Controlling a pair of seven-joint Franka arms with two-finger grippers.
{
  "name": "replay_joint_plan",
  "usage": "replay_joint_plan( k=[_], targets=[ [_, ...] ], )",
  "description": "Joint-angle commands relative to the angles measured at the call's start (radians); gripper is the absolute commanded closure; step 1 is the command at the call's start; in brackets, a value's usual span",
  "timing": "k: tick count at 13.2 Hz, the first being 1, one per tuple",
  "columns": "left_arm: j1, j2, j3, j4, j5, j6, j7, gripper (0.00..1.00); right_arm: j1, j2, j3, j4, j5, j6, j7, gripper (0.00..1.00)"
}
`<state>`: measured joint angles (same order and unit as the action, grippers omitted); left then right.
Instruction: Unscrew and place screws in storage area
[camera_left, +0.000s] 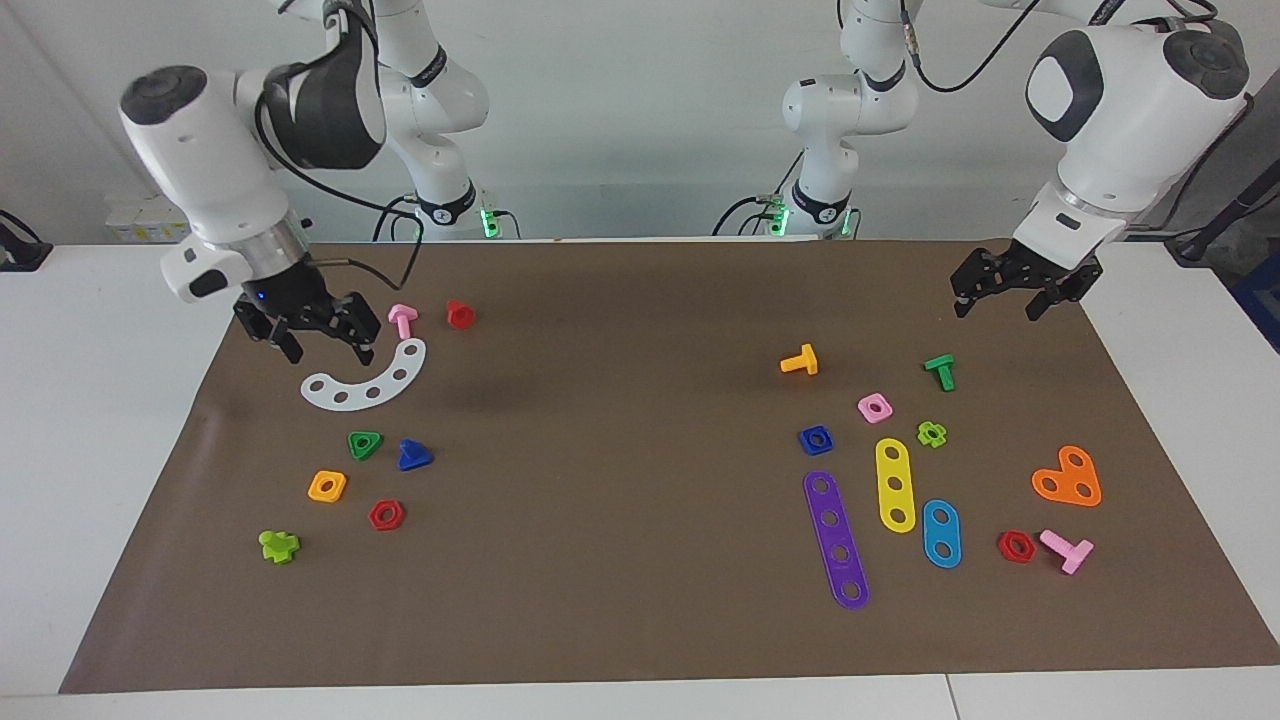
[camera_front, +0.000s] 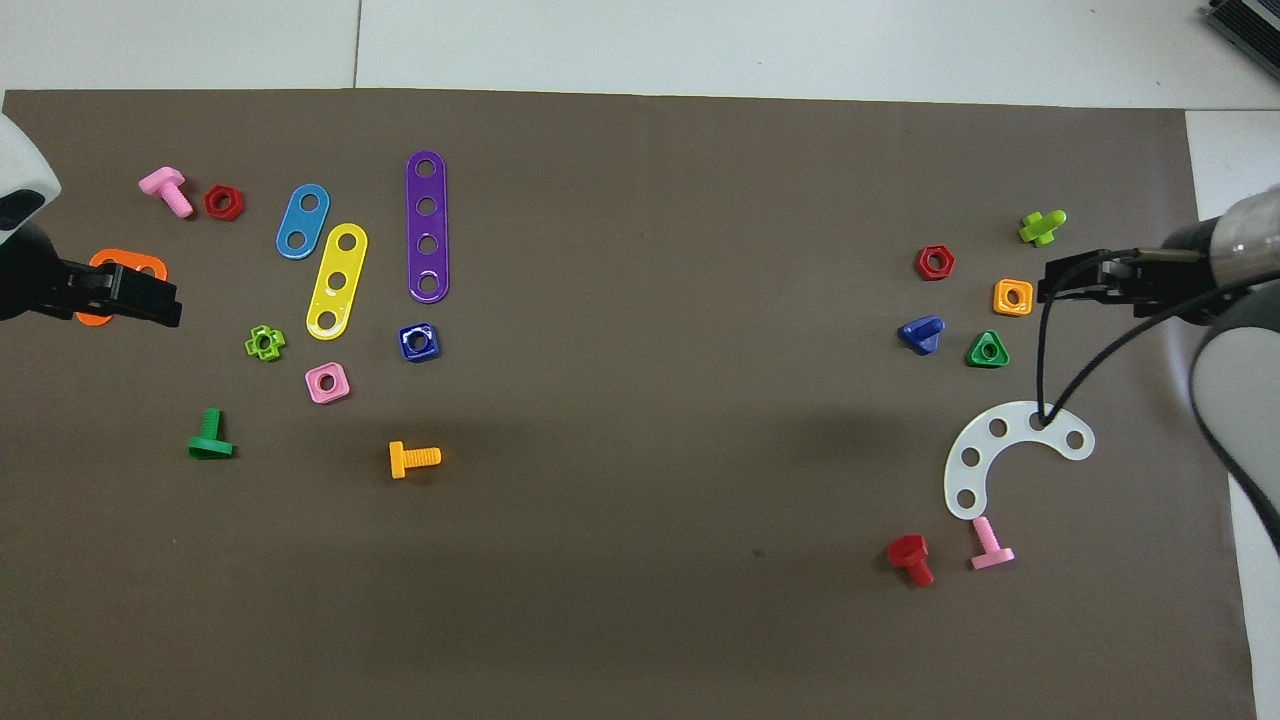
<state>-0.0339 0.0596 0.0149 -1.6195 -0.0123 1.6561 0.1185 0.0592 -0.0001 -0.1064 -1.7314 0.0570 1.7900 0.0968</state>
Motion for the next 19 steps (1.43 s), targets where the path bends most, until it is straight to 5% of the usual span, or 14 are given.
replay_joint_plan(
  k=[1,5,19],
  targets=[
    [0.002,-0.032,0.0,-0.04,-0.008,0.025,-0.01,0.0,-0.022,-0.026,0.004,0.1,-0.046,-0.183,0.037,0.0],
    [0.002,-0.032,0.0,-0.04,-0.008,0.025,-0.008,0.0,-0.025,-0.078,0.007,0.099,-0.069,-0.245,0.024,0.0],
    [0.002,-0.032,0.0,-0.04,-0.006,0.025,-0.01,0.0,0.007,-0.067,0.021,0.119,-0.105,-0.244,-0.072,0.0]
  ],
)
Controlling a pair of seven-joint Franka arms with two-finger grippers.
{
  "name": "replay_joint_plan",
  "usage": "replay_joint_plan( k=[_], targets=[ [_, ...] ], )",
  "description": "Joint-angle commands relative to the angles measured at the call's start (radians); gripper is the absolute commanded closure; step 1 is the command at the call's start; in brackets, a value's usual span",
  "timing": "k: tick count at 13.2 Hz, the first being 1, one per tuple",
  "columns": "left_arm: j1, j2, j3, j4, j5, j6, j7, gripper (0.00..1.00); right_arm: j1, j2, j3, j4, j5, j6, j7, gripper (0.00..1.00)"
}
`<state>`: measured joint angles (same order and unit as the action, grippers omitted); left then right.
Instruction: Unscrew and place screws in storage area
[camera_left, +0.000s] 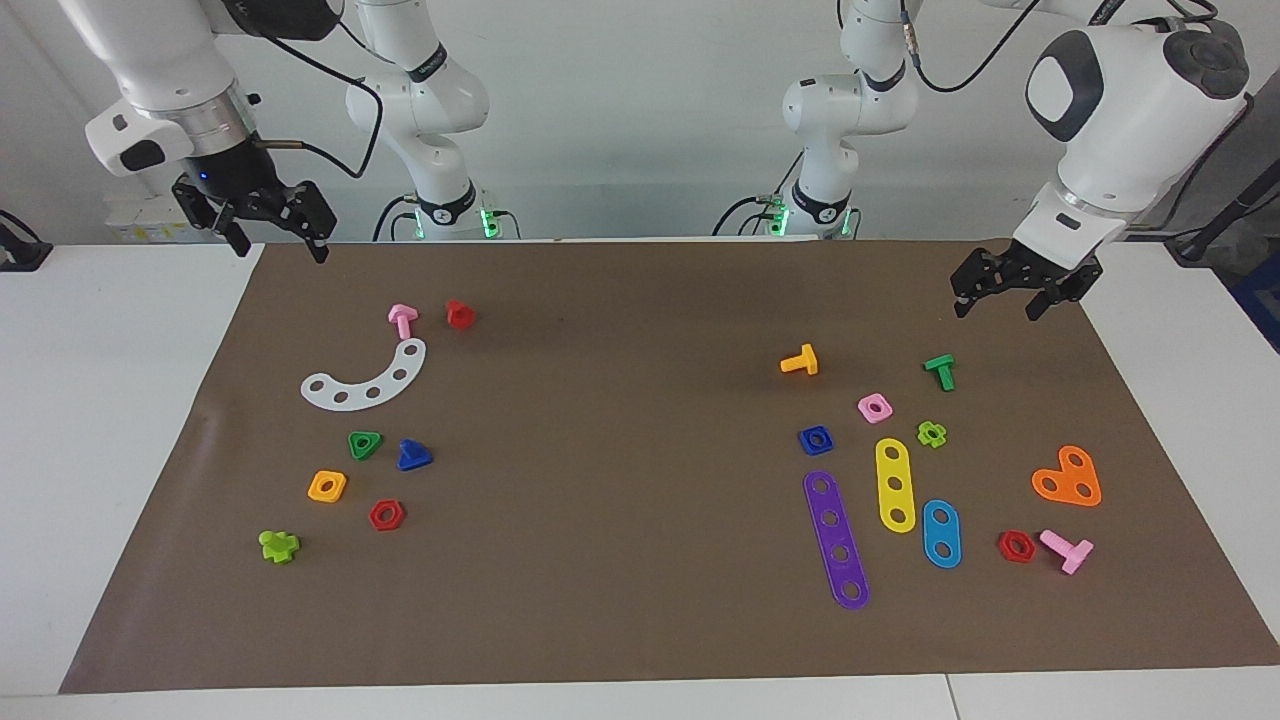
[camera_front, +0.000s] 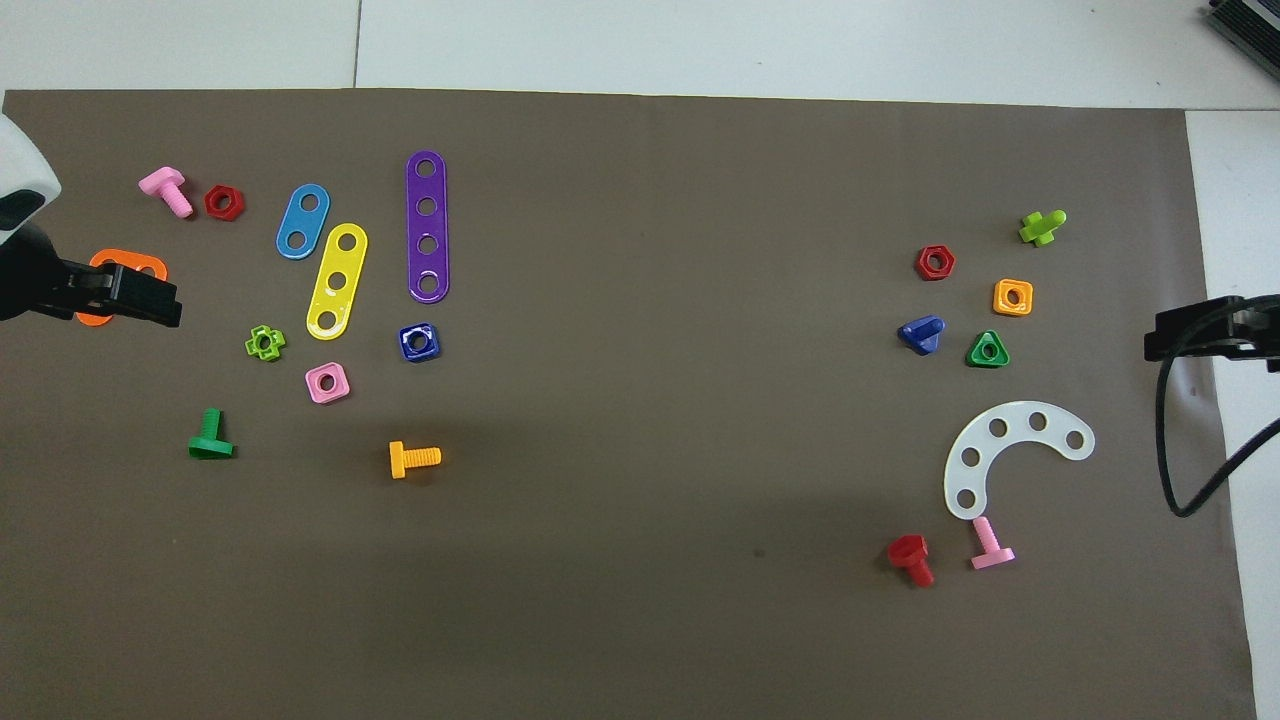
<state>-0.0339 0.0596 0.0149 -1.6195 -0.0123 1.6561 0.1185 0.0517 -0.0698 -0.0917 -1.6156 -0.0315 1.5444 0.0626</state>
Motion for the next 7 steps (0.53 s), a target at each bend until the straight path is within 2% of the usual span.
replay_joint_plan(
  k=[1,7],
  targets=[
    [0.002,-0.032,0.0,-0.04,-0.006,0.025,-0.008,0.0,0.023,0.001,0.006,0.0,-0.013,0.002,-0.026,0.0],
    [0.002,-0.032,0.0,-0.04,-0.008,0.027,-0.008,0.0,0.013,-0.002,0.004,-0.001,-0.005,-0.009,-0.009,0.0]
  ],
)
